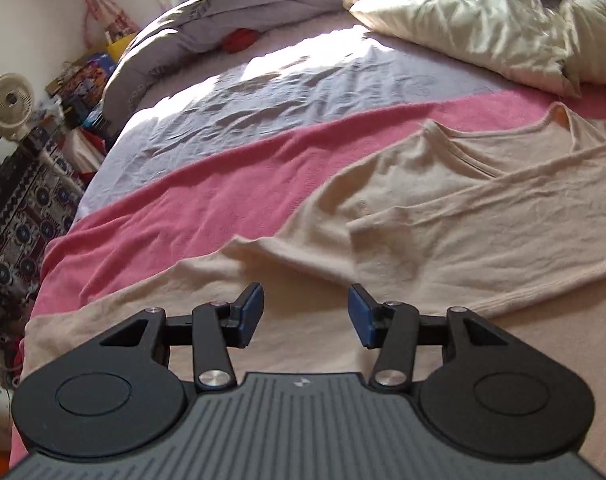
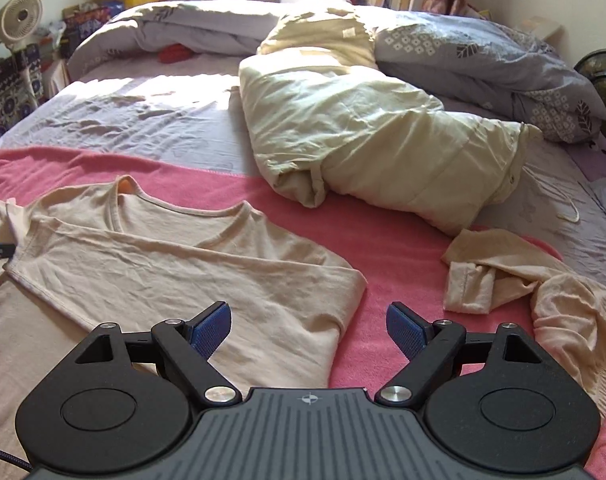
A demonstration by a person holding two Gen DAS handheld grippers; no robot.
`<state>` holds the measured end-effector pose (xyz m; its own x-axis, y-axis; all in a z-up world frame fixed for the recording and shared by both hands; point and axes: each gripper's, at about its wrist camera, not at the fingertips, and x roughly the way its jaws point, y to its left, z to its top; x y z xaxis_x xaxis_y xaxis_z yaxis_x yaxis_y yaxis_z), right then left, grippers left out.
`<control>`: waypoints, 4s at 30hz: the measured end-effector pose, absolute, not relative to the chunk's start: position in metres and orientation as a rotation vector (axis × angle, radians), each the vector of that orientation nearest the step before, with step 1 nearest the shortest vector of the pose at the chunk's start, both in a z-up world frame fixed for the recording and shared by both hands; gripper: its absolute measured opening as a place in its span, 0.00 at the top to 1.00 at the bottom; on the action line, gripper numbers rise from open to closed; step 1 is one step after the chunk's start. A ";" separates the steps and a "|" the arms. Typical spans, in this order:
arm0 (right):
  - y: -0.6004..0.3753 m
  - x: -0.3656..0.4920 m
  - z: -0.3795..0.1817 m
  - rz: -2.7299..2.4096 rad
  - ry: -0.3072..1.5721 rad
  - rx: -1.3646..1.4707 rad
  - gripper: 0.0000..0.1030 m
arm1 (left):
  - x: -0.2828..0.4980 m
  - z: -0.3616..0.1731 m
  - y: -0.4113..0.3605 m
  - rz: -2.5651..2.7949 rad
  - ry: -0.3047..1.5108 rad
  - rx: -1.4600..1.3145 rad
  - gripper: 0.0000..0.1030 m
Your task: Fold clothes
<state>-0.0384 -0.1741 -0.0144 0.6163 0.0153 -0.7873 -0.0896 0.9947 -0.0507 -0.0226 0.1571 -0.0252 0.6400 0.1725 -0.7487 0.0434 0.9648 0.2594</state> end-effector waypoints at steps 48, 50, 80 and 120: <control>-0.136 -0.058 -0.024 0.049 0.971 0.114 0.17 | -0.021 0.067 0.310 0.082 0.525 -0.450 0.96; -0.146 -0.061 -0.023 0.032 0.965 0.133 0.17 | -0.011 0.070 0.250 -0.105 0.542 -0.412 0.96; -0.109 0.002 -0.078 -0.025 0.874 0.323 0.70 | -0.060 -0.021 0.163 0.018 1.075 -0.178 0.45; -0.175 0.028 -0.072 -0.236 0.888 -0.124 0.86 | -0.053 -0.030 0.152 0.041 1.068 -0.099 0.45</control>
<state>0.0278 -0.1749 -0.0718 0.6072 -0.2549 -0.7525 0.1523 0.9669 -0.2046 -0.0527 0.1519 -0.0299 0.4816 -0.0150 -0.8763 -0.0813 0.9948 -0.0617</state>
